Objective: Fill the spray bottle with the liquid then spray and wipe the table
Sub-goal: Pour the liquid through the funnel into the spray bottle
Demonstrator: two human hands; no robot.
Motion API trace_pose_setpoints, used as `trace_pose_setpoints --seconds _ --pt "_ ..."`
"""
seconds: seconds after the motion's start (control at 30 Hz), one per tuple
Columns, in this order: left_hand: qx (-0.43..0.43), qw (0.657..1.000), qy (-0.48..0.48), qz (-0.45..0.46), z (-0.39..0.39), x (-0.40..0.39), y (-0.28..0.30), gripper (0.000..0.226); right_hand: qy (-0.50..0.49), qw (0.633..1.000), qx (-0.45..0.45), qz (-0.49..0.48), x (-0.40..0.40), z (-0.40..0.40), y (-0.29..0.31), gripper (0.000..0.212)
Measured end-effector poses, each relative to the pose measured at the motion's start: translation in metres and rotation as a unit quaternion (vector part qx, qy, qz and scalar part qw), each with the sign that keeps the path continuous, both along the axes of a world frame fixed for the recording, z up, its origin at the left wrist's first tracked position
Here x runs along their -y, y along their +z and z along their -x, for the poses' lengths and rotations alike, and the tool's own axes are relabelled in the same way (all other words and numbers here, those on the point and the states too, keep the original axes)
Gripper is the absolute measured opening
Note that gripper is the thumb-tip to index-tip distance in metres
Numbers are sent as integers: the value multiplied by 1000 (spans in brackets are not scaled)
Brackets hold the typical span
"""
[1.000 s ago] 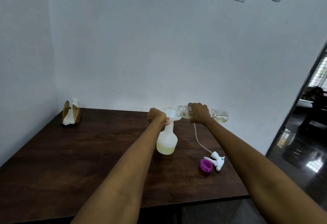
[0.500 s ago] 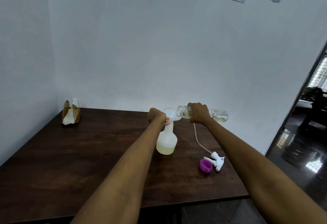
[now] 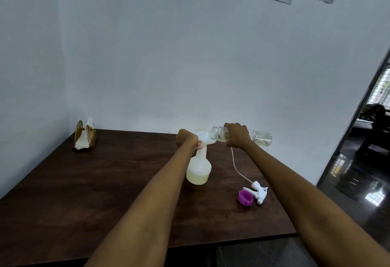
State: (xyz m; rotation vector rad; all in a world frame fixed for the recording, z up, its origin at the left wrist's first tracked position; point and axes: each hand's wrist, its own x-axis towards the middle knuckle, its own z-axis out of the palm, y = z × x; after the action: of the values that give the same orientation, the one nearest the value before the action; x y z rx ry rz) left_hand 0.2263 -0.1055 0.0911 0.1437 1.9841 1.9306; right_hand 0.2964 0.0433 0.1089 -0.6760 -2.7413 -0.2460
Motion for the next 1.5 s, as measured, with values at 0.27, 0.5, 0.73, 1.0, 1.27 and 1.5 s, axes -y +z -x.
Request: trace_pose_setpoints --seconds 0.27,0.5,0.73,1.0,1.27,1.5 --pt "13 1000 7 -26 -3 0 -1 27 -5 999 -19 28 -3 1 -7 40" --pt "23 999 2 -45 -3 -1 -7 33 4 975 -133 180 -5 2 -9 27" --pt "-1 999 -10 -38 -4 -6 -7 16 8 900 -256 352 -5 -11 5 31" --pt "0 999 -38 -35 -8 -4 -8 5 10 841 -303 448 2 -20 13 25" --pt "13 998 -36 -46 -7 -8 -12 26 6 829 -300 471 -3 -20 3 27" --pt "-2 999 -19 -44 -5 -4 -18 27 26 822 -309 478 -9 -27 -2 26"
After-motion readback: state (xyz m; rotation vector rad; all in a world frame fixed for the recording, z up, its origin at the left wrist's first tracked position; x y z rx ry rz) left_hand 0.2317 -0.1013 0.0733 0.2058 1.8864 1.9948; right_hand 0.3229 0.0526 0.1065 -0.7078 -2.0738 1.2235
